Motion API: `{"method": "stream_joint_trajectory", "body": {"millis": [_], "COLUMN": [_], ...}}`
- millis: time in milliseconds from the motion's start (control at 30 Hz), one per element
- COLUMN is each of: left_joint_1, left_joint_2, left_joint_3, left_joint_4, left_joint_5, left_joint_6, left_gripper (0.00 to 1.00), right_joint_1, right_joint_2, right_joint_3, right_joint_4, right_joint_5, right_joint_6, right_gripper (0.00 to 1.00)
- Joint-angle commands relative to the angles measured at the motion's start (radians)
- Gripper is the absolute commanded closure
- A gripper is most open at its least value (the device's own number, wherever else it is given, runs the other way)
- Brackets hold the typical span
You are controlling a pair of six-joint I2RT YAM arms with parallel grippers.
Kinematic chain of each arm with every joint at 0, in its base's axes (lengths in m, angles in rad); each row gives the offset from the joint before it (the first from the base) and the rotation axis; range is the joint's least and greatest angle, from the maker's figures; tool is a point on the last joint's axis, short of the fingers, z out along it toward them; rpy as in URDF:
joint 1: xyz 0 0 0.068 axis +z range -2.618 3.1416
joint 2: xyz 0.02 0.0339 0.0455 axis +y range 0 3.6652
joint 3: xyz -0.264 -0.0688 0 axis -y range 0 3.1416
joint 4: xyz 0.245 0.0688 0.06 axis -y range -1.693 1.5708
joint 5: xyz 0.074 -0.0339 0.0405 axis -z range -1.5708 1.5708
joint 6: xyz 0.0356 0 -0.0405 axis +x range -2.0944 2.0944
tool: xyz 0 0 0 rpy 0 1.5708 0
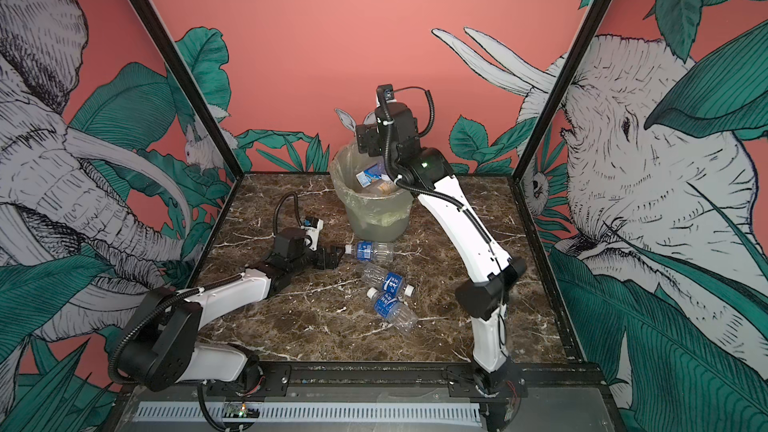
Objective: Throw the plastic bottles in the bin
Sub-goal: 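Open the right gripper to drop the crushed bottle into the bin, then lower the right gripper onto the white-capped blue-labelled bottle near the robot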
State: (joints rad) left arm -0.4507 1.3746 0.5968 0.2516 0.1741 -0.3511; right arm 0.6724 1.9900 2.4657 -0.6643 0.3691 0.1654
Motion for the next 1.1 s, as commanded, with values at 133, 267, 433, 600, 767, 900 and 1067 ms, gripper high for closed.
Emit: {"method": "stream_joint_trajectory", "body": {"millis": [133,267,433,600,767,900,1067], "left_joint_1": [0.014,0.014,0.014,0.014,0.014,0.014,0.014], "left_joint_2": [-0.031,-0.014,-0.011,-0.019,-0.025,-0.030,-0.038], "left_joint_3": [-0.020,-0.019,-0.018,-0.019,-0.021,-0.022,-0.024], "left_joint_4": [0.001,0.012,0.013,0.007,0.008,0.007,0.003], "left_joint_5": [0.003,0.021,0.025,0.022,0.031,0.034,0.033], "left_joint_6": [0.001,-0.008,-0.009,-0.006,-0.008,-0.008,-0.007], "left_gripper": [0.03,0.03,0.04,0.03,0.04,0.04,0.04], "right_joint_1": [0.034,0.035,0.028,0.027,0.027,0.027,0.027], "right_joint_2": [-0.243,-0.374,-0.551,-0.702,-0.831,-0.926,-1.024], "right_joint_3": [-0.249,-0.483,-0.780,-1.027,-1.257,-1.427,-1.586], "right_joint_4": [0.064,0.125,0.184,0.217,0.219,0.225,0.224], "right_joint_5": [-0.019,-0.011,0.014,-0.006,-0.021,-0.039,-0.103], "right_joint_6": [0.021,0.035,0.053,0.078,0.117,0.152,0.210], "right_gripper": [0.01,0.01,0.01,0.01,0.01,0.01,0.01]}}
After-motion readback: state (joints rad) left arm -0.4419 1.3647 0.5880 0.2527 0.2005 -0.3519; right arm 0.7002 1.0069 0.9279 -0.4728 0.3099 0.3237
